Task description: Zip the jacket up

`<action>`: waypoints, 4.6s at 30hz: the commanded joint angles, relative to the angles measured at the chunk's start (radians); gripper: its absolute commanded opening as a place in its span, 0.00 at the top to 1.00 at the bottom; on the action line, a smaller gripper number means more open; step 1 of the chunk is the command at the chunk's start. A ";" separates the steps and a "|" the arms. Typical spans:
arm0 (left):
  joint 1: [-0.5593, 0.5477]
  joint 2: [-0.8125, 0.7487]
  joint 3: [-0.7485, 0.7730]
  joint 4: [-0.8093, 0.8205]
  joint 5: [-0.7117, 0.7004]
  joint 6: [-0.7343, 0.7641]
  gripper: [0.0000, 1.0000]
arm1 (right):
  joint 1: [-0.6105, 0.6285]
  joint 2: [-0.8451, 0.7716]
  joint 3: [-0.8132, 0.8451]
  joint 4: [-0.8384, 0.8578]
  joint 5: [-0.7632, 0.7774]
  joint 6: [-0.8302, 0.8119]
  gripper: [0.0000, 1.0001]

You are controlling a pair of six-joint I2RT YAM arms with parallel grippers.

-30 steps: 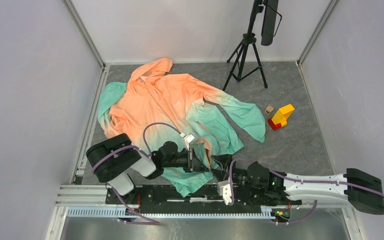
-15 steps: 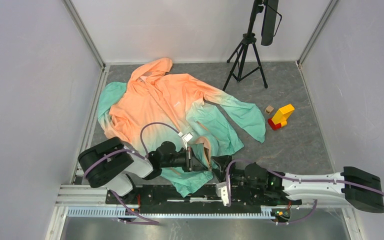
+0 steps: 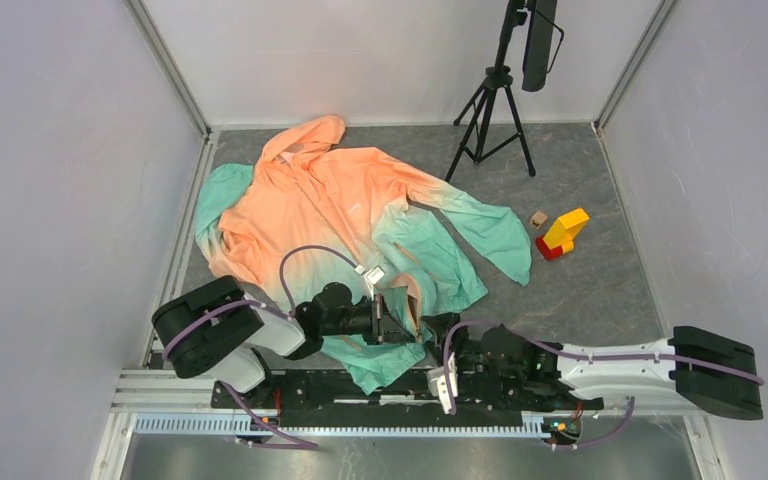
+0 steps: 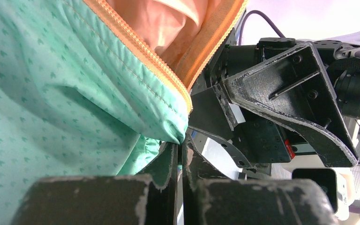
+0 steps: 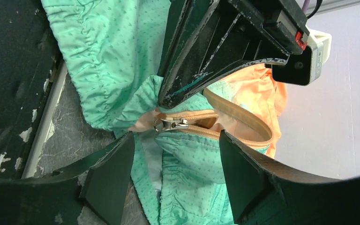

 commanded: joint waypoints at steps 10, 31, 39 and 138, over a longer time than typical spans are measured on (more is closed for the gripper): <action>0.003 -0.037 0.004 0.015 -0.005 0.032 0.98 | 0.008 0.116 0.020 0.206 -0.023 0.009 0.30; 0.004 -0.012 0.002 0.045 0.001 0.024 0.98 | 0.008 0.044 0.000 0.161 -0.003 0.036 0.46; 0.004 -0.008 0.001 0.049 0.000 0.022 0.98 | 0.007 0.007 -0.010 0.126 0.006 0.046 0.47; -0.010 0.025 0.031 -0.081 -0.026 -0.044 0.98 | 0.008 0.140 0.225 0.059 0.290 0.336 1.00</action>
